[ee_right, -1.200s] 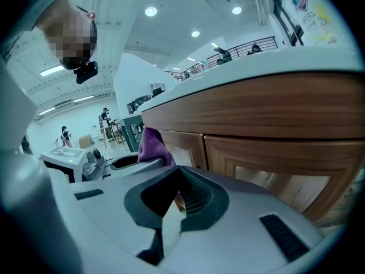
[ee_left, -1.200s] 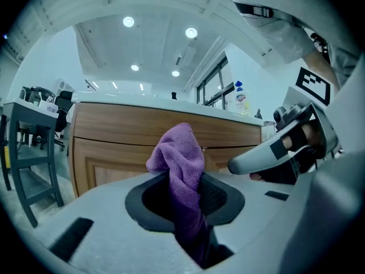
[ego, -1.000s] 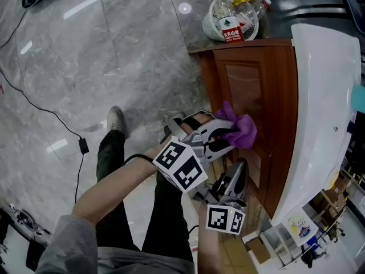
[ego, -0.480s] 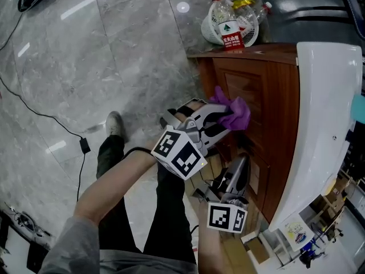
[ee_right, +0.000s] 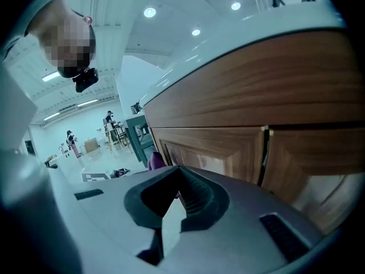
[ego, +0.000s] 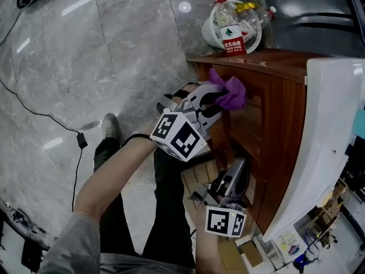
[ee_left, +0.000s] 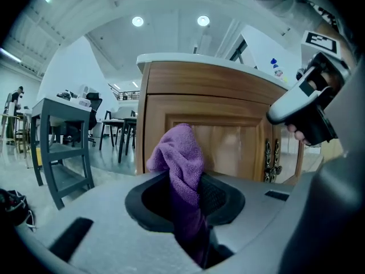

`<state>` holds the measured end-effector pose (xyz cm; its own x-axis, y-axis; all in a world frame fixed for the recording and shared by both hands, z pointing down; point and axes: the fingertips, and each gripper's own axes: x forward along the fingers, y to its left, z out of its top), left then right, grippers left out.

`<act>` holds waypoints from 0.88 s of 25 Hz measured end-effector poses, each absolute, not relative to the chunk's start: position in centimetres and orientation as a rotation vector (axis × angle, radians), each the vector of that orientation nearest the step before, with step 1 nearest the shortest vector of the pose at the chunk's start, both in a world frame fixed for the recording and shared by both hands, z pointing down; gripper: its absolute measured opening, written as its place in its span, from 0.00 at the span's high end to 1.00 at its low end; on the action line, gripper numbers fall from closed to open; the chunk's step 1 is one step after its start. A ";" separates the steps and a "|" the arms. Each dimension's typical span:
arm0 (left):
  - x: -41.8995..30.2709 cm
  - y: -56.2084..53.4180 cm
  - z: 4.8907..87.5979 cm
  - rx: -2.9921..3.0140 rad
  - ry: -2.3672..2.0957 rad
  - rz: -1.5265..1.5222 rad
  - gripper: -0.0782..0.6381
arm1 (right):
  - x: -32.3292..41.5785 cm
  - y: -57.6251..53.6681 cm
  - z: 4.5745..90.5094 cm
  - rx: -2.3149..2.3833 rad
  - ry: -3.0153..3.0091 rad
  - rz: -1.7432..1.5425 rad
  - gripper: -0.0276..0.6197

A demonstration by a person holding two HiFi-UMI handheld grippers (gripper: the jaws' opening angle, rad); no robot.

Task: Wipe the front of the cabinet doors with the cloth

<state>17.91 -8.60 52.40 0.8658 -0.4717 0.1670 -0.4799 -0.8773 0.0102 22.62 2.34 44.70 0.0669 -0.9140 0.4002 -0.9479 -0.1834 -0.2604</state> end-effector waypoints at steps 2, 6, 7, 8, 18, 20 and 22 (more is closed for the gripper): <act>18.0 -9.4 53.0 2.988 -0.781 0.251 0.76 | 22.8 2.0 44.9 2.231 -1.963 0.752 0.94; 17.9 -10.9 53.6 2.987 -0.826 0.248 0.76 | 23.0 1.7 45.3 2.215 -1.964 0.760 0.94; 17.9 -11.3 53.6 2.989 -0.833 0.247 0.76 | 23.1 1.7 45.5 2.213 -1.962 0.764 0.94; 18.0 -11.6 53.6 2.992 -0.839 0.245 0.76 | 23.2 1.7 45.7 2.211 -1.959 0.769 0.94; 18.4 -12.6 53.4 3.024 -0.808 0.266 0.76 | 23.3 1.8 46.4 2.185 -1.954 0.806 0.94; 18.4 -12.6 53.3 3.022 -0.796 0.271 0.76 | 23.4 1.9 46.6 2.183 -1.954 0.811 0.94; 18.5 -12.6 53.3 3.006 -0.799 0.264 0.76 | 23.5 1.9 46.6 2.184 -1.953 0.815 0.94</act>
